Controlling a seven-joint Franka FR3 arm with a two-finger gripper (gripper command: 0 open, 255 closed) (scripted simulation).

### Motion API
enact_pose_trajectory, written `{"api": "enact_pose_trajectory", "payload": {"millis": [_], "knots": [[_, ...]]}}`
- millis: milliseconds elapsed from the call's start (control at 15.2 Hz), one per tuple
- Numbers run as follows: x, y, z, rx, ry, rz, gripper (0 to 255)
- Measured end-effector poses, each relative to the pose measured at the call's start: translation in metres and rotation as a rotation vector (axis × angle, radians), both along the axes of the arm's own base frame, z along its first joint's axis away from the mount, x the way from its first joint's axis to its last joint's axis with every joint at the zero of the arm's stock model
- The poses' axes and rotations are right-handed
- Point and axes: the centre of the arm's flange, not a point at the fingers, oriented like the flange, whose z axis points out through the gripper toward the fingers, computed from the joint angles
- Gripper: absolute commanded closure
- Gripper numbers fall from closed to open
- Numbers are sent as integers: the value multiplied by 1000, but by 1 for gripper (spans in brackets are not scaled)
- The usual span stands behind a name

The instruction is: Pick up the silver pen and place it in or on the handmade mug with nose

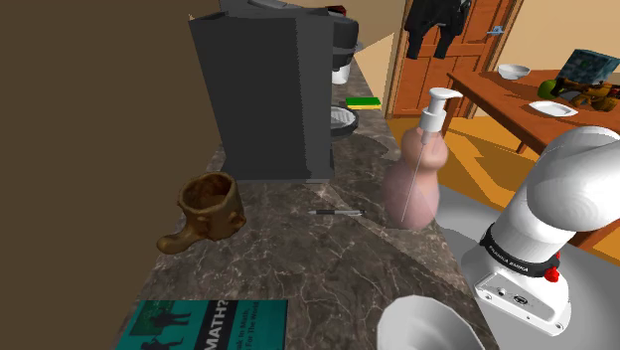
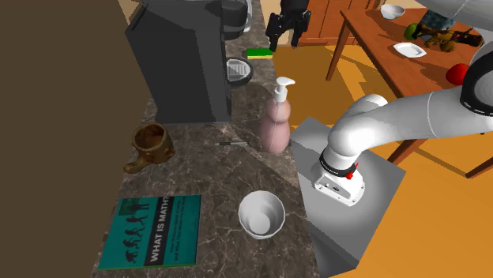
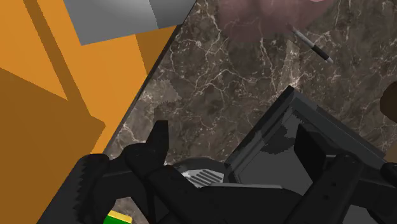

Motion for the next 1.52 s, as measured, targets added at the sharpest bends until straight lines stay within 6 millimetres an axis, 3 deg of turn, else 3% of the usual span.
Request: {"api": "enact_pose_trajectory", "payload": {"millis": [198, 396, 990, 1452, 1518], "knots": [[7, 8, -12, -3, 0, 45, 0], [19, 31, -36, -10, -3, 148, 0], [48, 115, -123, -33, -12, 484, 0], [49, 185, -190, -52, -21, 745, 0], [49, 192, -193, -53, -34, 772, 0]]}}
